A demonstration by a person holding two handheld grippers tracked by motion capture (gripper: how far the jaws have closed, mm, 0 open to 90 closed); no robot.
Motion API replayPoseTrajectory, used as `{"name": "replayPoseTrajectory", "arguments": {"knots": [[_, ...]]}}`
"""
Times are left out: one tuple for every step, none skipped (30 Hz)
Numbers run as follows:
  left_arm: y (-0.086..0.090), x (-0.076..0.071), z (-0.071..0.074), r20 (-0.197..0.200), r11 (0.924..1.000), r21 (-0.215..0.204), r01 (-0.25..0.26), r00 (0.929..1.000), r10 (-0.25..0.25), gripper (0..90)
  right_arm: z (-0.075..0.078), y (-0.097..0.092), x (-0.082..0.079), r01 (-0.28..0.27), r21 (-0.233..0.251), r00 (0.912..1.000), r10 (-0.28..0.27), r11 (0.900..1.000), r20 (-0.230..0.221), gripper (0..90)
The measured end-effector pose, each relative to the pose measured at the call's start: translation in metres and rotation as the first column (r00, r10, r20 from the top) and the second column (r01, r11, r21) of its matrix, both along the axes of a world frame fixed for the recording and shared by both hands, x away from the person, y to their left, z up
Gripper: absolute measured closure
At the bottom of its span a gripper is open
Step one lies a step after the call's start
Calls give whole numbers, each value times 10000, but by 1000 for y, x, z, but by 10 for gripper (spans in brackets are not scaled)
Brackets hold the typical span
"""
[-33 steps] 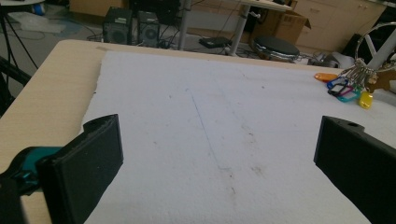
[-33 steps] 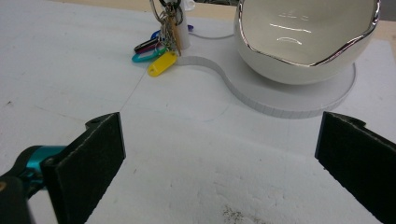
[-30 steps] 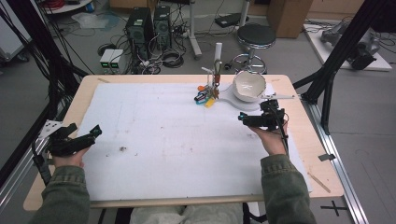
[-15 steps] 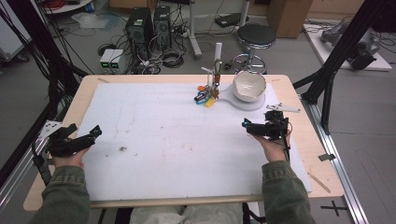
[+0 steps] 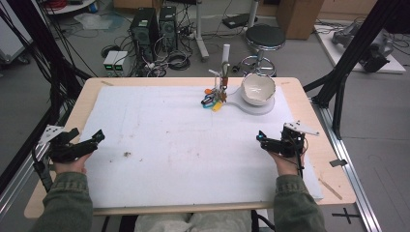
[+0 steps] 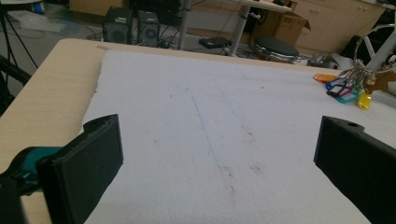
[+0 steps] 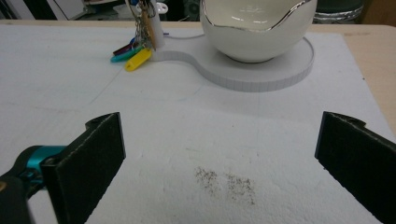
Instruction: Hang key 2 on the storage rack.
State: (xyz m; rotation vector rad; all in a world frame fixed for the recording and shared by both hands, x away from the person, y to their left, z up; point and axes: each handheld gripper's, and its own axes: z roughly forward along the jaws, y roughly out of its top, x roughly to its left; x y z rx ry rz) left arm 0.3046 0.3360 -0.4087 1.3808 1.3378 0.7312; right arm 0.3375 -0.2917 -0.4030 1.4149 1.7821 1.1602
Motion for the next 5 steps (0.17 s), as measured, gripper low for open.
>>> {"name": "replayPoseTrajectory", "arguments": {"knots": [[0, 1, 0, -17, 10000, 49, 16, 10000, -16, 17, 0, 0, 0, 40, -148, 10000, -40, 9999, 23, 8], [0, 1, 0, -18, 10000, 50, 15, 10000, -14, 17, 0, 0, 0, 101, -186, 9998, -98, 9998, 174, 8], [0, 2, 0, -11, 10000, 52, 24, 10000, -24, 17, 0, 0, 0, 101, -186, 9998, -98, 9998, 174, 8], [0, 2, 0, -34, 9999, 97, 45, 10000, -45, 17, 1, -1, -1, 130, -53, 9995, -128, 9999, 271, 8], [0, 3, 0, -36, 9998, 167, 64, 10000, -64, 17, 2, -1, -2, 121, -23, 9992, -120, 9999, 383, 8]]}}
